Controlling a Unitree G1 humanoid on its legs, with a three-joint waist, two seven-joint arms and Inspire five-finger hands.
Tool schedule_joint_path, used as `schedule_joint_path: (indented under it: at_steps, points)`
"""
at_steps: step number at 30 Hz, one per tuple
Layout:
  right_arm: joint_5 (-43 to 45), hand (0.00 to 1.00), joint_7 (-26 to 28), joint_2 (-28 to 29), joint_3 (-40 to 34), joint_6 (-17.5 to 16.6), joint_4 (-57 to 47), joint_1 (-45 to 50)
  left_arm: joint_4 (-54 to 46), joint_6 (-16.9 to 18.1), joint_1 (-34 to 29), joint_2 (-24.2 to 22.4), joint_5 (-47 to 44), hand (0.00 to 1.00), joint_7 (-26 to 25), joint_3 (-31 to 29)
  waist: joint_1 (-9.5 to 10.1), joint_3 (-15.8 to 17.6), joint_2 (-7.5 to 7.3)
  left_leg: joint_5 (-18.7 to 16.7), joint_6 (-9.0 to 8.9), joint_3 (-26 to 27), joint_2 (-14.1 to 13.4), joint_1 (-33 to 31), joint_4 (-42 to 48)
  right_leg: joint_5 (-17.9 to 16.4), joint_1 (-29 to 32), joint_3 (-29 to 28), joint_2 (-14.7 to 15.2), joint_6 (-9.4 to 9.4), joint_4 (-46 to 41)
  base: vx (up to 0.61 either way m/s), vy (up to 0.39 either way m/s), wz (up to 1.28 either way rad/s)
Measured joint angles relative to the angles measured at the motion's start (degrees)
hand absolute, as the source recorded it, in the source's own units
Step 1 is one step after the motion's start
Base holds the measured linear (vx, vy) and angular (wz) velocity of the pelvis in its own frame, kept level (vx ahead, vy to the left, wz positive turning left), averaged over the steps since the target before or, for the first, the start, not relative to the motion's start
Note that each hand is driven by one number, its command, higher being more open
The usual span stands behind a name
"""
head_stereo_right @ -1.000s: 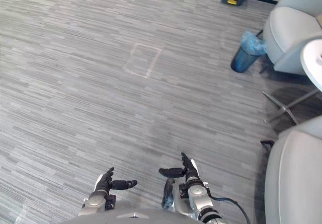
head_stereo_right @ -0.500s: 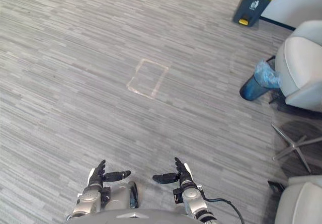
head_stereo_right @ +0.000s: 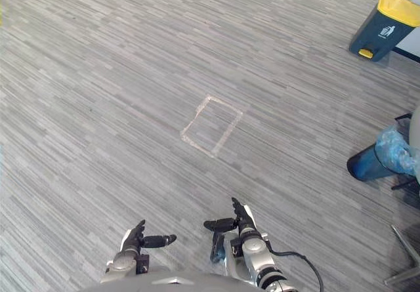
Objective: Organize the slippers on the shoe rack
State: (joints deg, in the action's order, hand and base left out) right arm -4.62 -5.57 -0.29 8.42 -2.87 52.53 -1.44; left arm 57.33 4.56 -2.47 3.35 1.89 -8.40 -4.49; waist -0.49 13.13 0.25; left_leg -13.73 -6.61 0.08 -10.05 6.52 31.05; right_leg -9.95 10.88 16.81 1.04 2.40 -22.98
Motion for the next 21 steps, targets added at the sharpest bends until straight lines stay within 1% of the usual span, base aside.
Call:
schedule_joint_path:
  at_steps: [1, 2, 3, 4, 5, 6, 7, 8, 9, 10, 11, 12, 13, 14, 15, 16, 17, 18, 19, 20, 21]
  points:
    - [0.0, 1.0, 0.0, 0.0, 0.1, 0.2, -1.0, 1.0, -1.3, 0.0, -0.4, -0.5, -0.1, 1.0, 0.0, -1.9, 0.39, -0.1, 0.39, 4.2, -3.14, -0.7, -1.7, -4.8, 12.3, -0.4, -3.5, 0.2, -1.1, 0.28, 2.5, 0.45, -0.154, 0.08]
    - [0.0, 1.0, -0.1, 0.2, 0.1, 0.3, -1.6, 1.8, -3.9, 0.1, -1.5, -1.5, -0.1, 1.0, -0.1, -4.2, 0.86, -0.1, 1.01, 3.4, -4.11, 1.5, -5.1, -11.0, 26.0, -0.5, -8.6, 0.3, -3.2, 0.5, 6.3, 0.43, -0.106, 0.03]
    - [0.1, 1.0, -0.2, 0.8, 0.0, 0.4, -1.7, 2.3, -5.4, 0.4, -1.5, -1.5, -0.1, 1.0, -0.3, -5.4, 1.78, -0.2, 0.5, 1.7, -2.23, 5.0, -7.3, -15.7, 31.0, -0.6, -12.8, 0.2, -3.7, 0.67, 9.5, 0.5, -0.1, -0.03]
    - [0.1, 1.0, -0.3, 1.1, 0.0, 0.5, -1.7, 2.5, -6.1, 0.5, -1.4, -1.1, -0.1, 1.0, -0.3, -5.4, 2.25, -0.2, -0.15, 0.5, -0.9, 7.2, -7.9, -17.8, 30.3, -0.6, -14.8, 0.0, -3.7, 0.64, 11.3, 0.49, -0.053, -0.14]
    - [0.2, 1.0, -0.7, 1.3, -0.5, 0.5, -1.6, 2.2, -6.8, 1.0, -1.1, -0.9, -0.1, 1.0, -0.4, -5.5, 3.38, -0.2, -0.96, -1.5, 1.34, 10.8, -7.7, -21.1, 23.0, -0.5, -17.9, -0.7, -3.2, 0.43, 13.9, 0.42, -0.008, -0.16]
    - [0.2, 1.0, -0.8, 1.3, -0.6, 0.5, -1.6, 2.0, -6.9, 1.2, -1.0, -0.9, -0.1, 1.0, -0.4, -5.5, 3.46, -0.2, -1.14, -1.7, 1.57, 11.0, -7.2, -21.8, 20.4, -0.5, -18.6, -0.9, -3.0, 0.39, 14.5, 0.34, 0.038, -0.18]
    - [0.2, 1.0, -0.9, 1.3, -0.8, 0.5, -1.6, 1.6, -7.1, 1.2, -0.8, -0.9, -0.1, 1.0, -0.4, -5.4, 3.48, 0.0, -1.33, -1.9, 1.65, 11.0, -6.1, -22.8, 15.0, -0.4, -19.5, -1.2, -2.7, 0.33, 15.2, 0.34, 0.107, -0.12]
    - [0.2, 1.0, -1.1, 1.4, -1.3, 0.5, -1.6, 1.2, -7.1, 1.2, -0.5, -0.9, -0.1, 1.0, -0.5, -5.4, 3.63, 0.1, -1.57, -1.3, 1.95, 10.5, -4.3, -23.6, 6.8, -0.4, -20.4, -1.2, -1.9, 0.22, 15.8, 0.42, 0.182, -0.29]
    - [0.2, 1.0, -1.3, 1.7, -2.3, 0.5, -1.6, 1.0, -7.1, 1.2, -0.2, -0.7, -0.2, 1.0, -0.6, -5.5, 4.04, 0.5, -2.24, 8.7, 2.99, 7.9, -0.4, -23.2, -7.4, -1.3, -22.5, -1.9, -0.2, -1.92, 16.2, 0.53, 0.231, -0.36]
    - [0.2, 1.0, -1.3, 1.8, -2.6, 0.4, -1.1, 1.0, -7.0, 1.2, -0.1, -0.6, -0.2, 1.0, -0.7, -5.4, 4.58, 0.4, -3.14, 10.1, 3.58, 8.1, 0.9, -21.9, -8.6, -1.8, -23.2, -2.4, 0.5, -2.83, 16.3, 0.47, 0.179, -0.08]
    - [0.2, 1.0, -1.5, 2.5, -2.6, 0.5, -0.9, 1.4, -6.3, 1.1, 0.6, 0.4, -0.1, 1.0, -0.8, -4.7, 3.96, -0.3, -4.91, 10.5, 4.26, 8.1, 2.7, -20.7, -10.7, -1.2, -23.0, -2.4, 2.3, -3.59, 16.2, 0.56, 0.209, 0.34]
    - [0.2, 1.0, -1.3, 2.6, -2.6, 0.5, 0.3, 1.0, -5.5, 1.1, 1.1, 1.5, -0.1, 1.0, -1.1, -2.7, 3.52, -0.3, -5.05, 9.0, 5.3, 7.4, 3.3, -20.8, -9.6, 1.5, -23.1, -3.0, 3.0, -5.52, 15.1, 0.45, 0.182, 0.47]
    - [0.2, 1.0, -1.3, 2.6, -2.6, 0.5, 0.4, 1.0, -4.8, 1.0, 1.1, 1.7, -0.1, 1.0, -0.9, -2.6, 3.53, -0.4, -5.09, 8.3, 5.72, 7.4, 3.5, -20.6, -8.9, 1.7, -23.0, -3.4, 3.3, -5.7, 13.9, 0.51, 0.231, 0.32]
    - [0.2, 1.0, -1.3, 2.7, -2.8, 0.4, 0.4, 1.1, -4.1, 0.2, 1.3, 1.8, -0.3, 1.0, -1.1, -2.8, 3.33, -0.3, -4.91, 5.8, 5.87, 7.5, 3.8, -19.0, -8.1, 2.0, -22.5, -4.1, 3.9, -5.6, 9.4, 0.41, 0.177, 0.04]
    - [0.2, 1.0, -1.4, 2.6, -2.8, 0.4, 0.7, 1.0, -3.8, 0.1, 1.2, 1.8, -0.2, 1.0, -1.1, -2.7, 3.27, -0.5, -4.63, 4.2, 5.79, 7.6, 3.9, -17.7, -8.1, 2.0, -21.5, -4.9, 4.3, -5.62, 5.3, 0.48, 0.169, -0.12]
    - [0.2, 1.0, -1.4, 2.6, -2.7, 0.4, 1.0, 0.9, -3.4, -0.1, 1.1, 1.9, -0.2, 1.0, -1.0, -2.6, 3.39, -0.5, -4.77, 2.6, 6.04, 8.8, 3.8, -15.0, -8.6, 2.4, -18.8, -6.4, 5.5, -6.17, -3.1, 0.39, 0.121, -0.31]
    - [0.2, 1.0, -1.3, 2.6, -2.7, 0.4, 1.2, 0.8, -3.0, -0.1, 1.0, 2.0, -0.2, 1.0, -1.0, -2.4, 3.35, -0.5, -4.78, 1.6, 6.35, 9.9, 3.9, -12.6, -9.5, 4.5, -16.1, -6.4, 7.1, -8.07, -10.5, 0.39, 0.086, -0.4]
    - [0.2, 1.0, -1.3, 2.6, -2.6, 0.4, 1.2, 0.8, -2.7, -0.2, 0.8, 2.0, -0.2, 1.0, -1.1, -1.9, 3.23, -0.3, -4.47, 1.1, 6.65, 10.7, 3.8, -10.7, -10.5, 7.2, -13.9, -6.2, 8.2, -8.19, -15.9, 0.38, 0.088, -0.62]
    - [0.2, 1.0, -1.1, 2.7, -2.5, 0.4, 1.6, 0.5, -1.6, -0.3, 0.7, 2.7, -0.1, 1.0, -1.1, -0.9, 2.79, 0.0, -3.89, 0.4, 6.94, 12.4, 3.4, -5.2, -13.6, 3.9, -9.0, -4.6, 10.1, -5.49, -27.2, 0.38, 0.083, -0.53]
    - [0.2, 1.0, -0.9, 2.7, -2.4, 0.4, 1.8, 0.4, -1.3, -0.4, 0.7, 2.8, -0.1, 1.0, -1.1, -0.8, 2.56, 0.2, -3.53, 0.4, 6.93, 12.6, 3.2, -4.0, -14.5, 2.8, -8.3, -4.0, 10.2, -5.0, -28.3, 0.37, 0.062, -0.59]
    - [0.2, 1.0, -0.8, 2.5, -2.2, 0.4, 2.2, 0.2, -0.8, -0.4, 0.4, 3.1, -0.1, 1.0, -1.3, -0.9, 1.98, 0.6, -2.63, 0.4, 6.91, 13.9, 1.9, 0.0, -17.1, -0.6, -4.9, -1.1, 9.3, -3.69, -29.8, 0.36, 0.017, -0.45]
